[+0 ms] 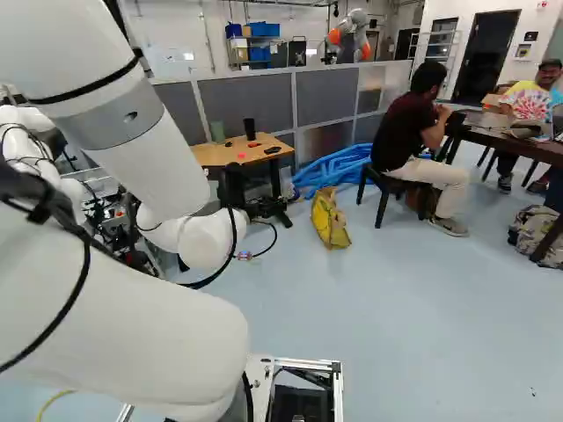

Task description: Pick up the bag on the ground and place it on the table

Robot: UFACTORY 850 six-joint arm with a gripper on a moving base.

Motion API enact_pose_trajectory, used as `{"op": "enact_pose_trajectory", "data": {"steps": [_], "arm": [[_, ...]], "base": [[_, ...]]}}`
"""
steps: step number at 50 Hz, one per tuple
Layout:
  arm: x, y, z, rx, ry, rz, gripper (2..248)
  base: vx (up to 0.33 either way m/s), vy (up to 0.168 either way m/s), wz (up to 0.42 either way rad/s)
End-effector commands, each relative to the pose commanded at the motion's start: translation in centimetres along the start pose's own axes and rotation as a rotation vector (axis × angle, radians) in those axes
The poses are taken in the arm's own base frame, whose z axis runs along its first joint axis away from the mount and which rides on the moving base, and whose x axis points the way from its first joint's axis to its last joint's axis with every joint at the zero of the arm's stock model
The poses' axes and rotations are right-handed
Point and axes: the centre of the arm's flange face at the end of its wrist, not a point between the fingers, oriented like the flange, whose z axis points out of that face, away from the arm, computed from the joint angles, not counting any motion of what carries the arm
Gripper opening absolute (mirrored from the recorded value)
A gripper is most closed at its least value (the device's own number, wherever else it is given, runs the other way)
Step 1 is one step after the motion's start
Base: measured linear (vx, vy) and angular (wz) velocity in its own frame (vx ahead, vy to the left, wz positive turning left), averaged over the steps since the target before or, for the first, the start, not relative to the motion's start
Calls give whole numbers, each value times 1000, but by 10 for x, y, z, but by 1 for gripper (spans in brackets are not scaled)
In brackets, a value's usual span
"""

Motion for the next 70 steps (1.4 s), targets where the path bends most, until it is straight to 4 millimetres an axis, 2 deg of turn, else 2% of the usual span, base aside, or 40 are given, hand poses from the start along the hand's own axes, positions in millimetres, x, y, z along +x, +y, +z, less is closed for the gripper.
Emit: {"op": "enact_pose_trajectory", "data": {"steps": [15, 70], "arm": [[0, 0, 0, 0, 0, 0, 247], [0, 0, 0, 0, 0, 0, 247]], "base": [[202, -92, -214], [191, -57, -9]]}}
